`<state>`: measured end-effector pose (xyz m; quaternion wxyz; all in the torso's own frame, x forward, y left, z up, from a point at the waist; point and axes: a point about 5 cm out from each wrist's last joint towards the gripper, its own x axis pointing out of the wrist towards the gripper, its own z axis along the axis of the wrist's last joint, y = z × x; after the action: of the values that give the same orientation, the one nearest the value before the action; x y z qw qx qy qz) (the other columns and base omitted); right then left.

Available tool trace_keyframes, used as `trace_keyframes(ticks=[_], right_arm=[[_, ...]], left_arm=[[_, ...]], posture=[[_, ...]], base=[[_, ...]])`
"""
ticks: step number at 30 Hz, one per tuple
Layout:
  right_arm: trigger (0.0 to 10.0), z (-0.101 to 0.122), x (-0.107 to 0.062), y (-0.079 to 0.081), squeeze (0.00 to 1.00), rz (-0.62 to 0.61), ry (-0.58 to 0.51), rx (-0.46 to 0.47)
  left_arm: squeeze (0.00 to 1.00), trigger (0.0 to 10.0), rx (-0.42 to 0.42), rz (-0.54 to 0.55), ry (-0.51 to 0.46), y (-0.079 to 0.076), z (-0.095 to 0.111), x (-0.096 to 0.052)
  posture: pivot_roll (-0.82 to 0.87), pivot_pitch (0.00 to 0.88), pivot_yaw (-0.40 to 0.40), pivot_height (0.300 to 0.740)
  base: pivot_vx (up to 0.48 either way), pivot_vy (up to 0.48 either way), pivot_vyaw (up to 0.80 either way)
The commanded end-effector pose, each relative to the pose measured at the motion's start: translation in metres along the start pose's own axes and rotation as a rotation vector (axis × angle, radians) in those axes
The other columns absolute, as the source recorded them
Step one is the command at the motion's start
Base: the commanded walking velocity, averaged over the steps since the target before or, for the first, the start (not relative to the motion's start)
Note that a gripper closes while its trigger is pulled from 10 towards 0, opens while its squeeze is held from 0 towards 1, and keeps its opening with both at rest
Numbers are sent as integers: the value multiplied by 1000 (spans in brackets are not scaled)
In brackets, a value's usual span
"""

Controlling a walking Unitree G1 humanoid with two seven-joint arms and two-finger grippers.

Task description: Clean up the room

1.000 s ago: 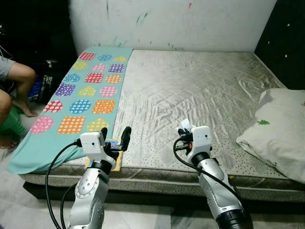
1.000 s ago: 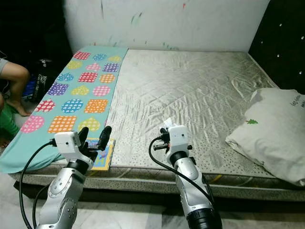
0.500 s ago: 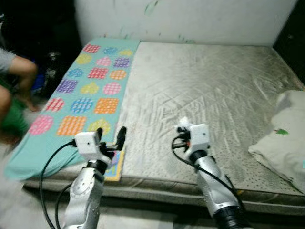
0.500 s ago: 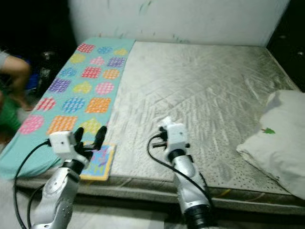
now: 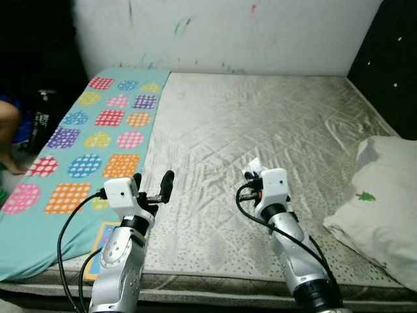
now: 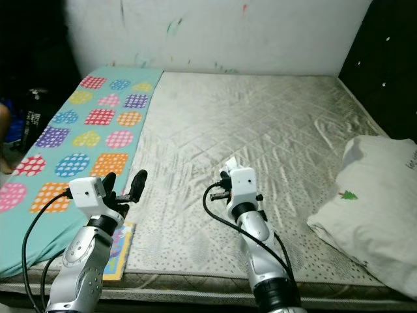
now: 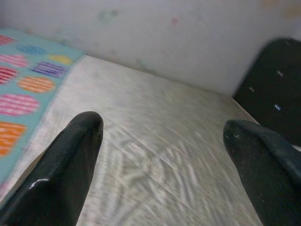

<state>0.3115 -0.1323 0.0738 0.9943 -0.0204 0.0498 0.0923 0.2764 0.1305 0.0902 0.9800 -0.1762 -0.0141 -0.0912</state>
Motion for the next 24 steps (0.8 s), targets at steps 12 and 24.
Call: trace_keyframes(ticks=[12, 24], right_arm=[[10000, 2, 1, 0, 0, 1, -8, 1], [10000, 1, 1, 1, 0, 13, 0, -14]], left_arm=[[0, 10000, -7, 10, 4, 0, -2, -1], [0, 10000, -18, 5, 4, -1, -2, -1]], posture=[[24, 0, 6, 740], [24, 0, 6, 740]], base=[[0, 300, 0], [0, 480, 0]])
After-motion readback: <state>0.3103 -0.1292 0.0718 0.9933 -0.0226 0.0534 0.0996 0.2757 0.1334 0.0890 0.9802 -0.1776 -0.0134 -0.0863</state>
